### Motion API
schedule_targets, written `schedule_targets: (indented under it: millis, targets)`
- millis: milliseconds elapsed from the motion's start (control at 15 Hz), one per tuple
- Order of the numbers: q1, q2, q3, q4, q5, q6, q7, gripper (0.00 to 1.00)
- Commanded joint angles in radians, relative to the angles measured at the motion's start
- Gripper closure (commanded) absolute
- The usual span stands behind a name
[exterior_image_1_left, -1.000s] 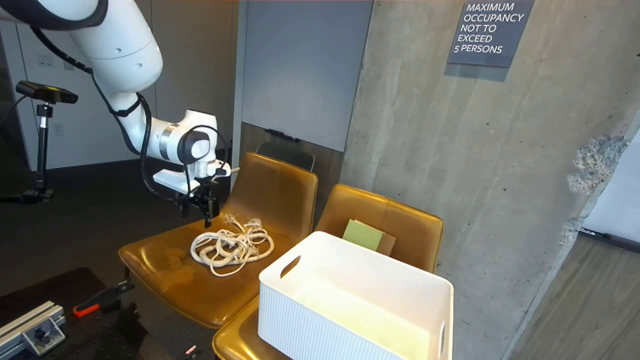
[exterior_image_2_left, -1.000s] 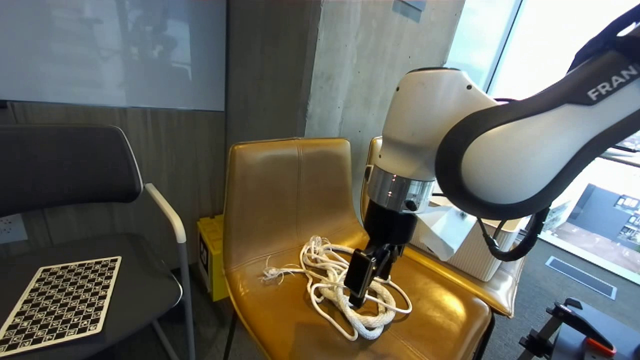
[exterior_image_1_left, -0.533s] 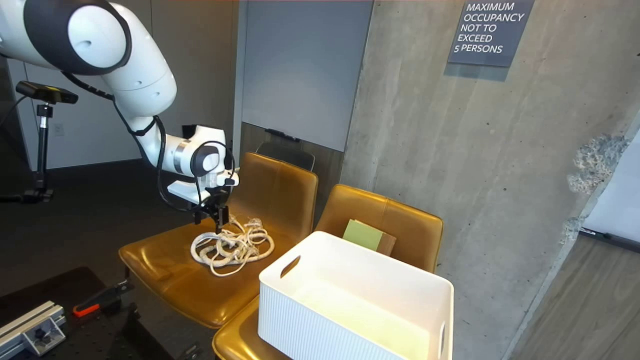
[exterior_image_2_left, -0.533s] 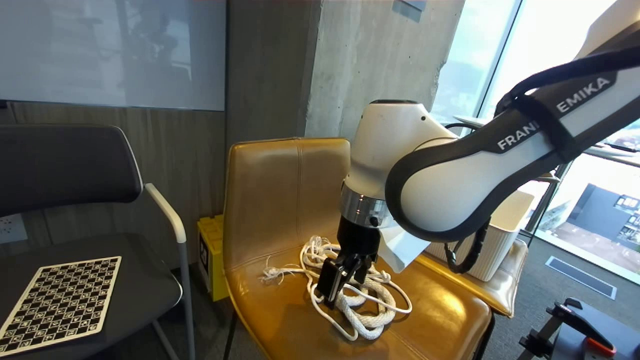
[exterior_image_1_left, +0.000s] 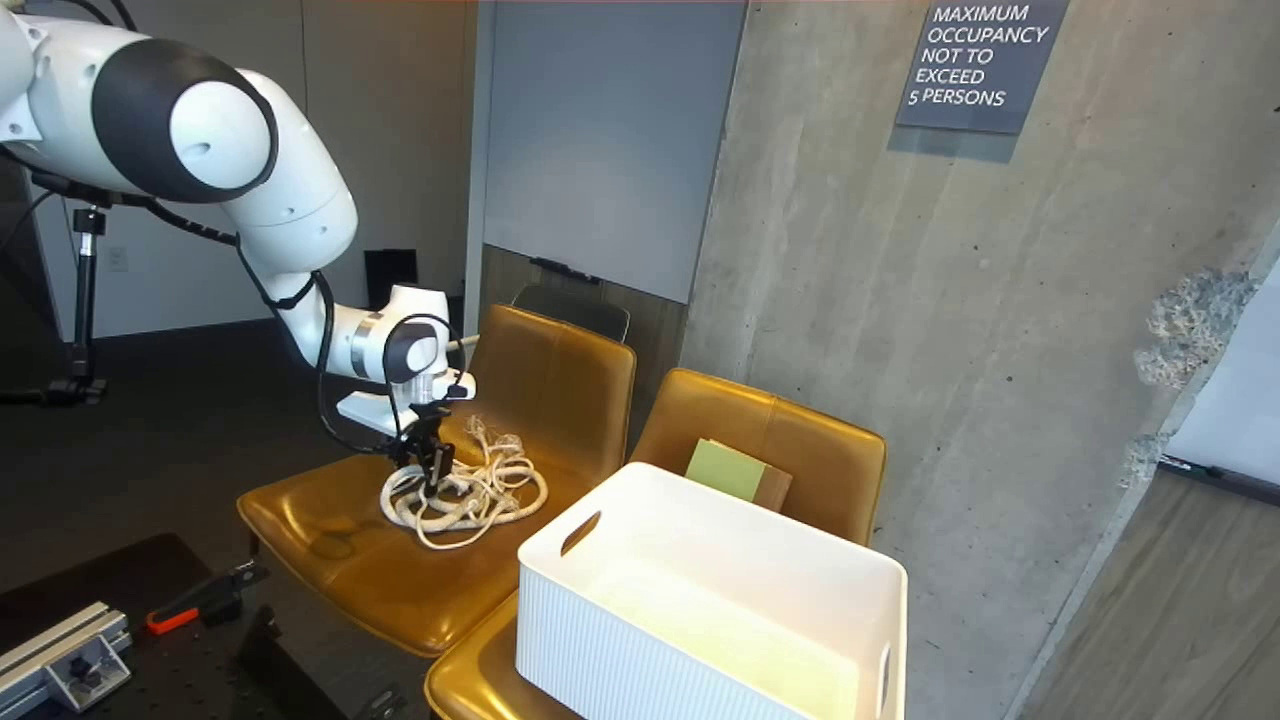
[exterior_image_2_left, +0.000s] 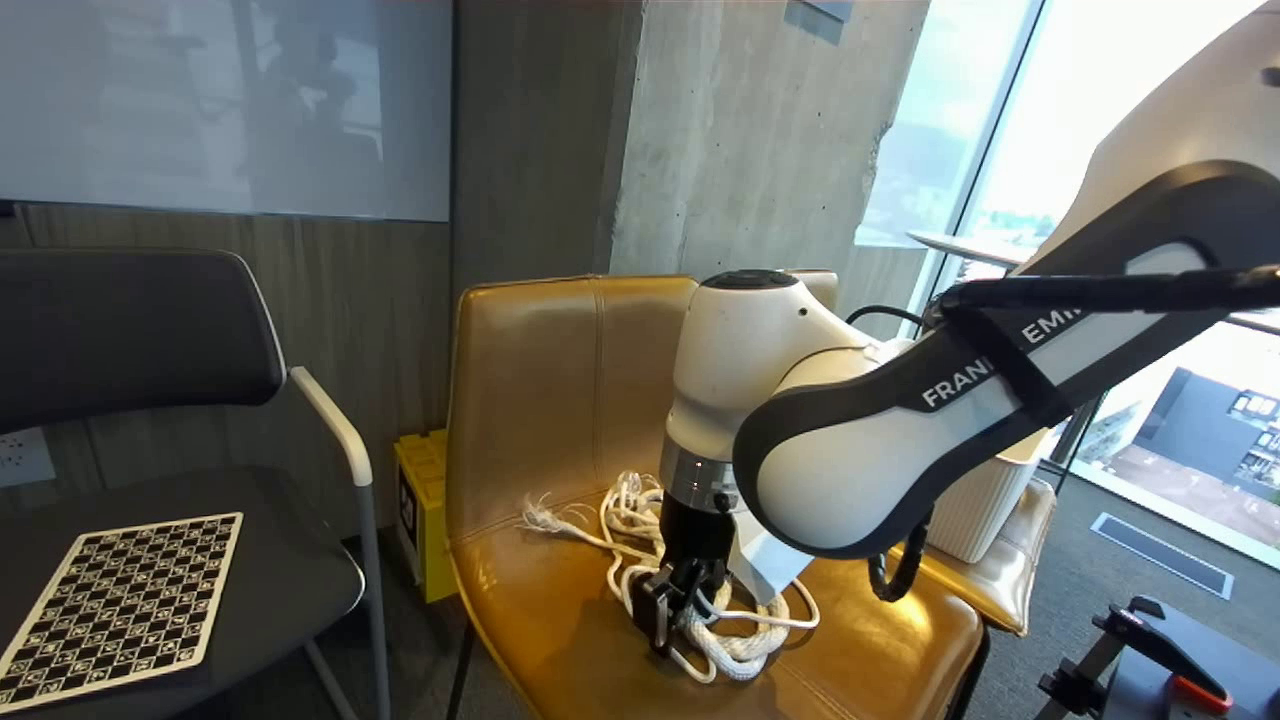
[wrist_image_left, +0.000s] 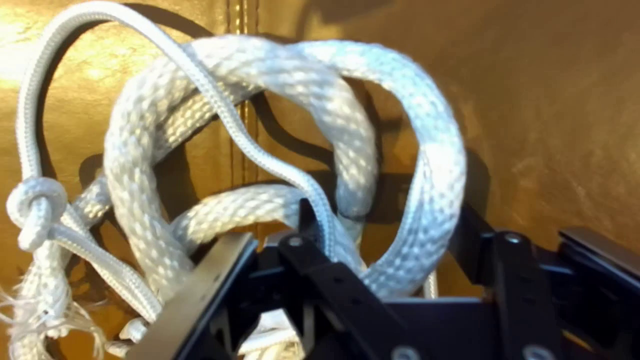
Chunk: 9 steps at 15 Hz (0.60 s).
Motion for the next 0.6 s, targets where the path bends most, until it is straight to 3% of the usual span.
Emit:
schedule_targets:
  millis: [0,200,533]
  targets:
    - [0.059,0.003,-0.035,0.014,-0.030,-0.016,0.053,0.10]
    - [0.100,-0.017,-0.073,0.011,-0.070,-0.019,0.074,0.01]
    - [0.158,-0.046,-0.137,-0.010,-0.168,-0.009,0.119,0.00]
